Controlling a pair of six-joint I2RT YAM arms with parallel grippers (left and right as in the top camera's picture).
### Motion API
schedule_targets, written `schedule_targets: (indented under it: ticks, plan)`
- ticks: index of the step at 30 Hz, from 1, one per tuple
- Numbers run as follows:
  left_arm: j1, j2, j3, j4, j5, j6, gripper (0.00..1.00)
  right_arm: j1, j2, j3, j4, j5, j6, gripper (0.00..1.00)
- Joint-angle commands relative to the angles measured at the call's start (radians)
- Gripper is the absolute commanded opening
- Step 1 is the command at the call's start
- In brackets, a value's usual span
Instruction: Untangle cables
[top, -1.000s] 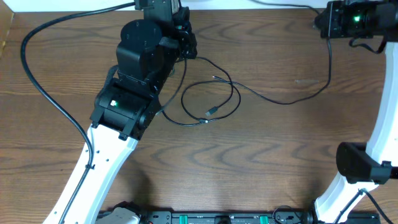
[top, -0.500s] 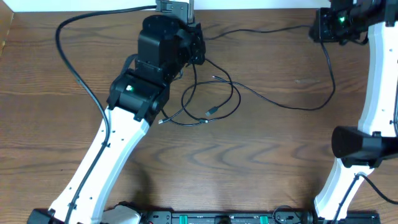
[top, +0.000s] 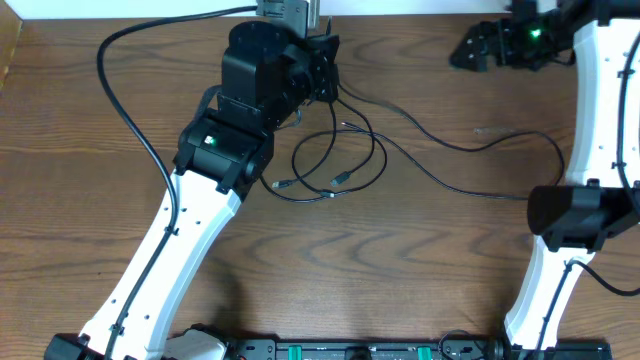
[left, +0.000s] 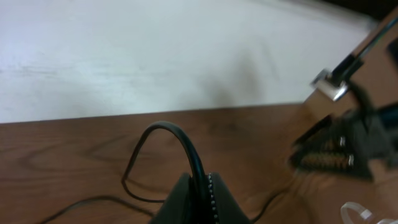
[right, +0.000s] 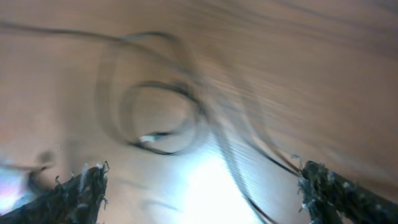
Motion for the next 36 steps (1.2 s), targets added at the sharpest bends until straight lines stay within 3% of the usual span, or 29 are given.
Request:
schedule_targets:
  ticks: [1,3,7,12,17,21,23,27,36]
  plan:
    - [0.011,-0.004,0.005,0.050,-0.037,-0.204,0.07,0.093,-0.011,0.005,0.005,-0.422,-0.268,0.93]
    - [0.011,-0.004,0.005,0.072,-0.093,-0.328,0.07,0.163,-0.011,0.005,0.028,-0.435,-0.286,0.93]
    - [0.011,-0.004,0.005,0.099,-0.126,-0.468,0.08,0.248,-0.011,0.005,0.087,-0.450,-0.285,0.91]
    - [0.011,-0.004,0.005,0.127,-0.126,-0.557,0.07,0.326,-0.010,0.005,0.186,-0.449,-0.240,0.88]
    - [0.011,-0.004,0.005,0.138,-0.134,-0.562,0.07,0.370,-0.010,0.005,0.248,-0.451,-0.205,0.81]
    - [0.011,-0.004,0.005,0.142,-0.148,-0.562,0.07,0.379,-0.010,0.005,0.263,-0.481,-0.199,0.69]
    - [0.011,-0.004,0.005,0.142,-0.173,-0.562,0.07,0.379,-0.010,0.005,0.266,-0.509,-0.199,0.70]
    - [0.012,-0.004,0.005,0.137,-0.243,-0.560,0.08,0.363,-0.011,0.005,0.290,-0.489,-0.198,0.80]
    - [0.012,-0.003,0.005,0.108,-0.275,-0.546,0.07,0.328,-0.011,0.005,0.298,-0.489,-0.199,0.80]
